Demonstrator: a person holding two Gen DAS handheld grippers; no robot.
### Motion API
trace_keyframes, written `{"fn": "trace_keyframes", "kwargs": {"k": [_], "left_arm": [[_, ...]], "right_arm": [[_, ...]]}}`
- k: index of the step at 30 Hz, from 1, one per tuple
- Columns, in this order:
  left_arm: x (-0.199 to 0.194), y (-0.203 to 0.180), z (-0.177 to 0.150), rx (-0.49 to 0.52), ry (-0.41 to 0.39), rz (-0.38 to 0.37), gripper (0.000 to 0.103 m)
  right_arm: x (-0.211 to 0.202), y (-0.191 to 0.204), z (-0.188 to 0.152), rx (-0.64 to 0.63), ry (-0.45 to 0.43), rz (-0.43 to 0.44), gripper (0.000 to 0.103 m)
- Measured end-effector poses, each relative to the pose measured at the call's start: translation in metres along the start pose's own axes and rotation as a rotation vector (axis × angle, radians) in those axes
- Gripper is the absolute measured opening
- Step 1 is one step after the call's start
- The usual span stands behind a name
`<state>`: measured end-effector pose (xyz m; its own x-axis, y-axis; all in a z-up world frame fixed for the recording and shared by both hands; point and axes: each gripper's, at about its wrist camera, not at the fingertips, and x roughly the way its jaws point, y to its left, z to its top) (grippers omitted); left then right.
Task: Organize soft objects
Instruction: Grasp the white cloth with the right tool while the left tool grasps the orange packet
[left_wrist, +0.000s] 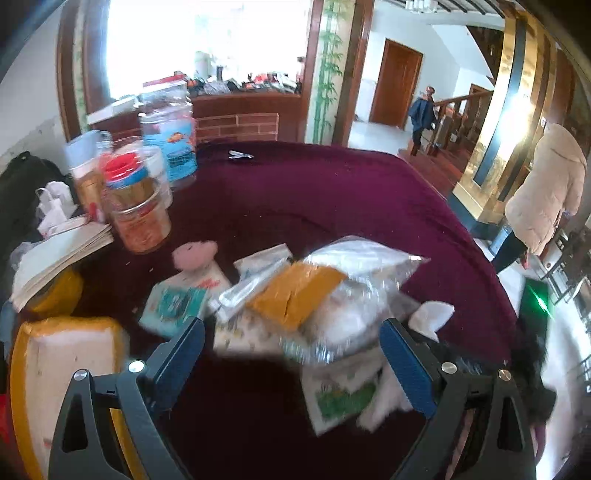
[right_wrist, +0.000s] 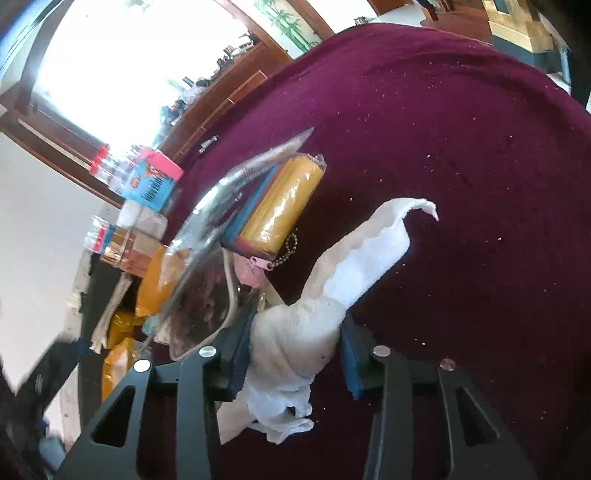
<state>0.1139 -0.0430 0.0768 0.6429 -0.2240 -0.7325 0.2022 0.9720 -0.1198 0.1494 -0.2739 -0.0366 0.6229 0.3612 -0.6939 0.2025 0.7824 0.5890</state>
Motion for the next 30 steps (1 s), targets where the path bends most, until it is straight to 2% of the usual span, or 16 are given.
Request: {"fn": "trace_keyframes", "kwargs": {"k": [3,5,8,10,11,12,14,16,17,19,22,26,28,30], "left_arm": [[0.021,-0.002,0.020,0.030,0.029,-0.023,0.097],[0.045,0.001,0.032,0.034,0.093,-0.073,0.097],[0.083,0.004,0.043,0.070,0.168,-0.049,0.096],[0.101,0.008,0.045,0.055,0.221,-0.067,0.089],[0.109,0.010,0.045,0.038,0.248,-0.099,0.082],[0.118,0.012,0.044,0.020,0.281,-0.145,0.081],[0.121,0.010,0.042,0.033,0.281,-0.131,0.081],[0.119,0.008,0.038,0.047,0.277,-0.122,0.072],[0.114,0.007,0.037,0.036,0.275,-0.137,0.063],[0.103,0.002,0.034,0.051,0.286,-0.179,0.063],[0.099,0.001,0.028,0.053,0.304,-0.200,0.063],[0.115,0.001,0.027,0.081,0.318,-0.137,0.072],[0.119,0.006,0.026,0.050,0.317,-0.145,0.071],[0.114,0.010,0.026,0.025,0.308,-0.164,0.055]], "right_arm": [[-0.015,0.007,0.000,-0.059,-0.072,-0.034,0.040],[-0.018,0.010,0.000,-0.082,-0.092,-0.051,0.040],[-0.016,0.008,0.001,-0.074,-0.079,-0.029,0.040],[-0.015,0.006,0.001,-0.072,-0.072,-0.032,0.040],[-0.015,0.005,0.001,-0.069,-0.070,-0.029,0.040],[-0.011,0.008,0.002,-0.068,-0.070,-0.030,0.040],[-0.010,0.009,0.002,-0.067,-0.071,-0.033,0.040],[-0.009,0.010,0.003,-0.062,-0.066,-0.029,0.040],[-0.009,0.010,0.003,-0.064,-0.068,-0.028,0.040],[-0.011,0.011,0.003,-0.069,-0.077,-0.034,0.040],[-0.012,0.010,0.002,-0.069,-0.080,-0.029,0.040],[-0.008,0.010,0.002,-0.070,-0.066,-0.037,0.040],[-0.006,0.008,0.002,-0.068,-0.057,-0.037,0.040],[-0.005,0.008,0.002,-0.068,-0.056,-0.039,0.040]]}}
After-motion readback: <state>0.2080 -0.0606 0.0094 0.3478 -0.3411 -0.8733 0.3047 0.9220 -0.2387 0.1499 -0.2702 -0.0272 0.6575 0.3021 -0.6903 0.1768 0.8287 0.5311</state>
